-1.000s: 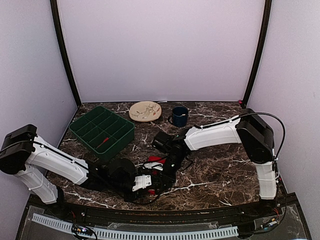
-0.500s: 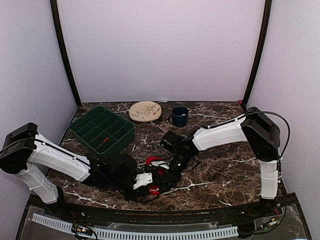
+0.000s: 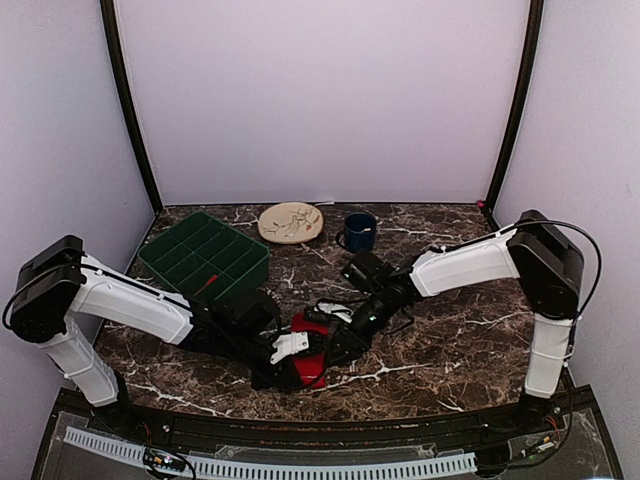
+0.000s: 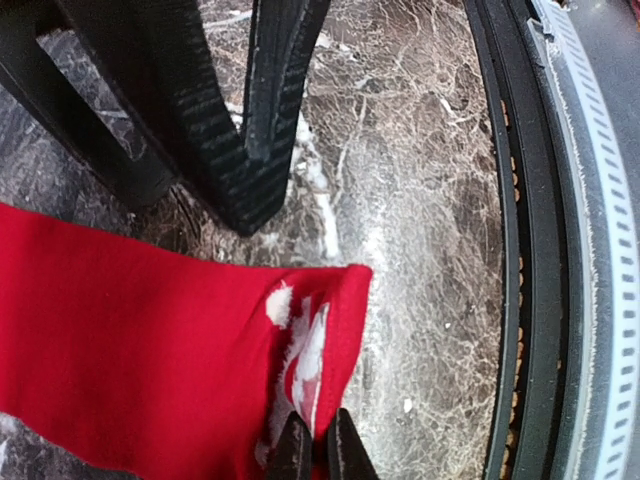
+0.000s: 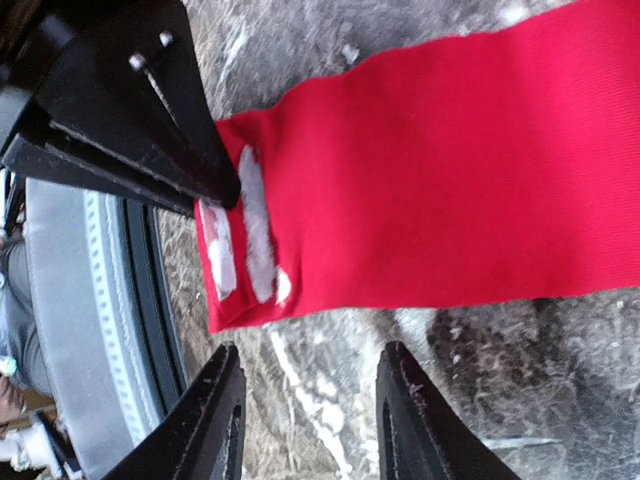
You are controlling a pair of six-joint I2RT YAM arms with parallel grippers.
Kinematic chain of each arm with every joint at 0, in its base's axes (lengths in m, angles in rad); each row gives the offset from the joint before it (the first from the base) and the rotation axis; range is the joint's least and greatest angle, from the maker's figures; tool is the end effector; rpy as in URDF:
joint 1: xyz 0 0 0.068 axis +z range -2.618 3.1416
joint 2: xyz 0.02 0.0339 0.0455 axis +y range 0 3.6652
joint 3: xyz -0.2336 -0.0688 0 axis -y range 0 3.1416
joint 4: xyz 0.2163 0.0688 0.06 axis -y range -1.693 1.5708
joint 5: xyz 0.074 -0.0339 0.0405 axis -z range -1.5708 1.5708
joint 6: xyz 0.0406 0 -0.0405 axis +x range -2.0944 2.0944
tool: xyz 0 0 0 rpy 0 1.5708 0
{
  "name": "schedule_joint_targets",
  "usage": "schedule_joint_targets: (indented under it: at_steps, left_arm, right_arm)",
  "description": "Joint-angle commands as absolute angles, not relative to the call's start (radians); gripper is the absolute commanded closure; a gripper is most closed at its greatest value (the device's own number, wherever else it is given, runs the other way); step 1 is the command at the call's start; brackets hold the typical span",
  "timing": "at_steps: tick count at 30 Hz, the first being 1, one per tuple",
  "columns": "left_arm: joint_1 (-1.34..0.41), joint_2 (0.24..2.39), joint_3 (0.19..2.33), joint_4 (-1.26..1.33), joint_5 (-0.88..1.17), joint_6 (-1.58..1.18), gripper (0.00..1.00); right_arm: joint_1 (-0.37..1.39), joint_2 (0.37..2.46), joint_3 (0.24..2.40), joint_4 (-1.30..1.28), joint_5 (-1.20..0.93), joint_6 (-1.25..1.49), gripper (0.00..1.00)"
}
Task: Roll the socks
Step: Roll the sock at the center of the board.
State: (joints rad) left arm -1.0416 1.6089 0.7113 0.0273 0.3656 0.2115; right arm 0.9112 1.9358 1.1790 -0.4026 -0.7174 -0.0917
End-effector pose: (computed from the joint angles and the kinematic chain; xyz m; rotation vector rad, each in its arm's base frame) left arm 0.1302 -0.2515 0.1297 1.6206 1.9477 -0.8000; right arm 0.1895 0.2879 0.1310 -1.5441 2.3593 1.2004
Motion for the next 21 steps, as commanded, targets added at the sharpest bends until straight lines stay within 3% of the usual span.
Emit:
schedule_joint_targets:
  at_steps: [1, 7, 21]
  left_arm:
    - [-1.002, 1.648, 0.773, -0.111, 0.505, 0.204, 1.00]
    - [-0.945, 1.743, 0.857, -0.242, 0.662, 0.197, 1.00]
    - [-0.900, 1.871, 0.972, -0.411, 0.819, 0.217, 1.00]
  right_arm:
    - [0.908, 1.878, 1.113, -0.311, -0.667, -0.042, 0.58]
    - [0.907, 1.814, 1.028, -0.247, -0.575, 0.003, 0.59]
    - [0.967, 1.557, 0.808, -0.115, -0.247, 0.075, 0.65]
